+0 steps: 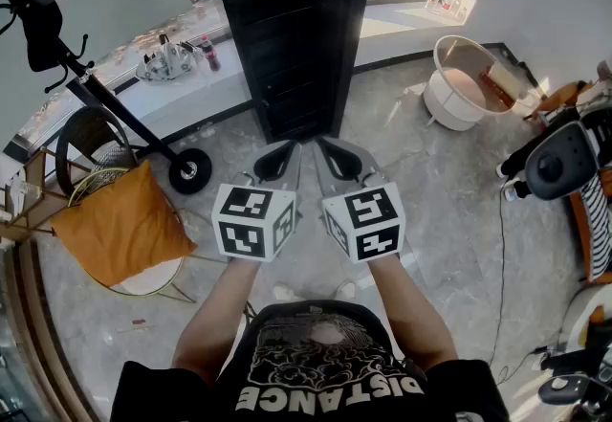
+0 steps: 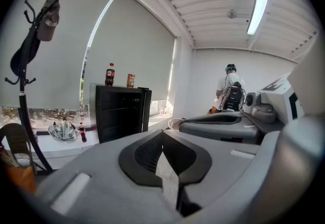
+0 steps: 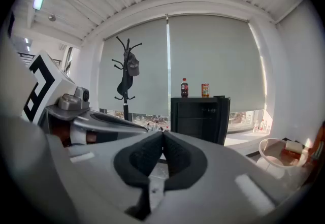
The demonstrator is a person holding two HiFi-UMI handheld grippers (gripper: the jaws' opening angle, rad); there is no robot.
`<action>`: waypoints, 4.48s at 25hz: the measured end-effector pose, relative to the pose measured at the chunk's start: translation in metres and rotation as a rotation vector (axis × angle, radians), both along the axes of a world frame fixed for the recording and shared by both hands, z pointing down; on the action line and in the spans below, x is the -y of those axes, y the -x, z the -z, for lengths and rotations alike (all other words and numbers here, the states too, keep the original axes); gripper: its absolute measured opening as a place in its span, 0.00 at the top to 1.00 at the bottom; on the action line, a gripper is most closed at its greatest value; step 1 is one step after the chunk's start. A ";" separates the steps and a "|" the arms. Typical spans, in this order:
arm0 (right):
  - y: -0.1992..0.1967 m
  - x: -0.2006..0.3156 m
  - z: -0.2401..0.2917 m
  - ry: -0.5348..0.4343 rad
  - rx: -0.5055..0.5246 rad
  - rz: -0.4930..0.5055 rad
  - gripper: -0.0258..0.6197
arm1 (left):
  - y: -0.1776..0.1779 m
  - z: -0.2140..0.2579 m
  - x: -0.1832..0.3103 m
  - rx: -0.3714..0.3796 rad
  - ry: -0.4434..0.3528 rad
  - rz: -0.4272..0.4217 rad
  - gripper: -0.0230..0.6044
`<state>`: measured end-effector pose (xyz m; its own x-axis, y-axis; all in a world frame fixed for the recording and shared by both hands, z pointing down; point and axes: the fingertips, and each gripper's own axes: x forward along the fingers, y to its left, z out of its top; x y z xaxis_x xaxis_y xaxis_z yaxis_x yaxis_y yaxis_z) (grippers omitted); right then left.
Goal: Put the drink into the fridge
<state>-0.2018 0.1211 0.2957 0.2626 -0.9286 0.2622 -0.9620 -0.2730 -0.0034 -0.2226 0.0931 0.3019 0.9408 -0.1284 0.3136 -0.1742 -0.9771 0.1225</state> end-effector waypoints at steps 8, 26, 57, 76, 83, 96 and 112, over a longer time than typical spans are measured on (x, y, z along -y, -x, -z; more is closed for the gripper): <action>0.021 0.023 -0.001 0.019 0.006 -0.044 0.96 | 0.020 -0.007 0.025 0.011 0.016 -0.038 0.96; -0.006 0.055 0.005 0.014 -0.003 -0.008 0.96 | -0.007 0.005 0.058 -0.057 -0.007 -0.043 0.96; -0.226 0.074 0.008 -0.042 0.044 0.265 0.96 | -0.215 0.009 0.071 0.001 -0.047 0.233 0.96; -0.291 0.156 0.014 -0.045 0.006 0.241 0.96 | -0.287 0.012 0.157 -0.024 -0.043 0.181 0.96; -0.325 0.209 0.037 -0.079 -0.008 0.208 0.96 | -0.318 0.033 0.215 -0.052 -0.031 0.138 0.96; -0.360 0.278 0.084 -0.098 -0.029 0.240 0.96 | -0.362 0.070 0.270 -0.095 -0.064 0.030 0.96; -0.427 0.305 0.129 -0.111 -0.088 0.536 0.96 | -0.413 0.077 0.295 -0.104 -0.065 0.241 0.96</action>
